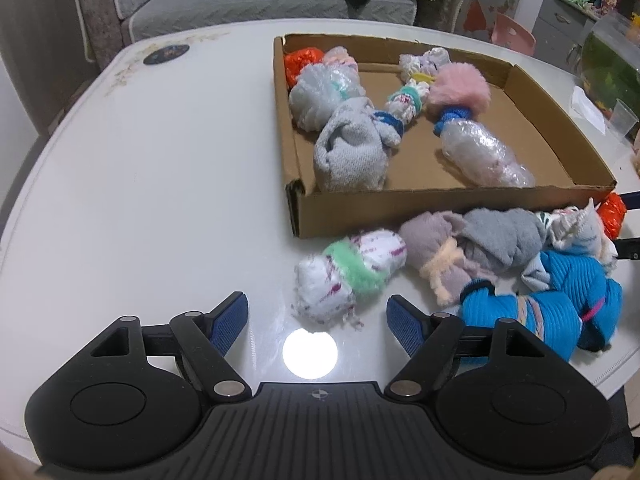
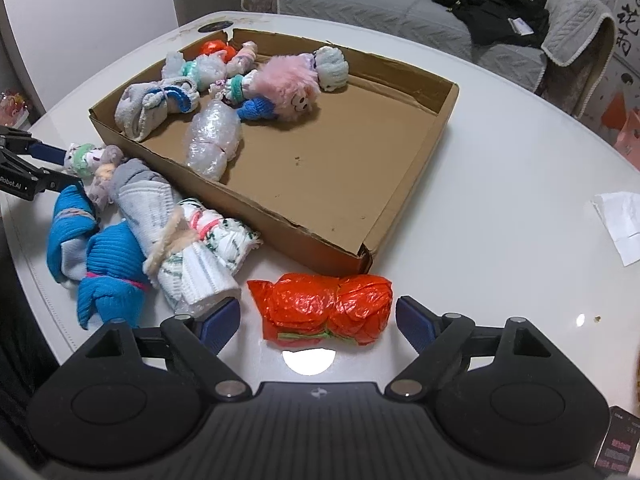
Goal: Organize objects
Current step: 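Grasp the white-green sock bundle with left tool while right tool grasps the orange bag bundle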
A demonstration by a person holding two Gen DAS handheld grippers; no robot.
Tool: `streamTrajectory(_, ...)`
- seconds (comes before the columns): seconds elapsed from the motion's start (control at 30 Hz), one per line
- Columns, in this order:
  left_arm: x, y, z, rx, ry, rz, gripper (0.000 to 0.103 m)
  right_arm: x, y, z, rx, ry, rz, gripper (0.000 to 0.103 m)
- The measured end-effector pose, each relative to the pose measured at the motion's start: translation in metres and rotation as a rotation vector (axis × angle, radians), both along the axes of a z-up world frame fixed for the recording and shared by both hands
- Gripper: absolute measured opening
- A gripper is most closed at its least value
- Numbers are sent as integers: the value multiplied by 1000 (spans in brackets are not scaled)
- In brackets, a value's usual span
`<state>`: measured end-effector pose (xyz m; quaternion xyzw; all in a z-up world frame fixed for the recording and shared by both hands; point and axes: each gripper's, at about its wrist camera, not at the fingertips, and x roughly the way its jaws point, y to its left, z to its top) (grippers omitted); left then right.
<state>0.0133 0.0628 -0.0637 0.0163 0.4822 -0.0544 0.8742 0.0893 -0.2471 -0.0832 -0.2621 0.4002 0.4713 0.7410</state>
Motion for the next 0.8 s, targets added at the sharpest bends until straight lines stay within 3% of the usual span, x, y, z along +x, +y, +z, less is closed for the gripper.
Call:
streamTrajectory(0.13, 5, -6, -1, 15, -25, -2, 80, 1, 0, -2, 8, 3, -4, 77)
streamTrajectory(0.2, 6, -7, -2, 12, -33, -5, 76, 1, -1, -2, 14, -3, -5, 69)
streamTrajectory(0.3, 6, -9, -3, 18, -46, -16, 69, 3, -3, -2, 18, 4, -2, 64)
streamTrajectory(0.43, 4, -13, -1, 23, -50, -38, 52, 1, -4, -2, 23, 6, 12, 61)
streamTrajectory(0.8, -2, -14, 6, 60, -35, -55, 49, -2, -14, 10, 26, -4, 36, 60)
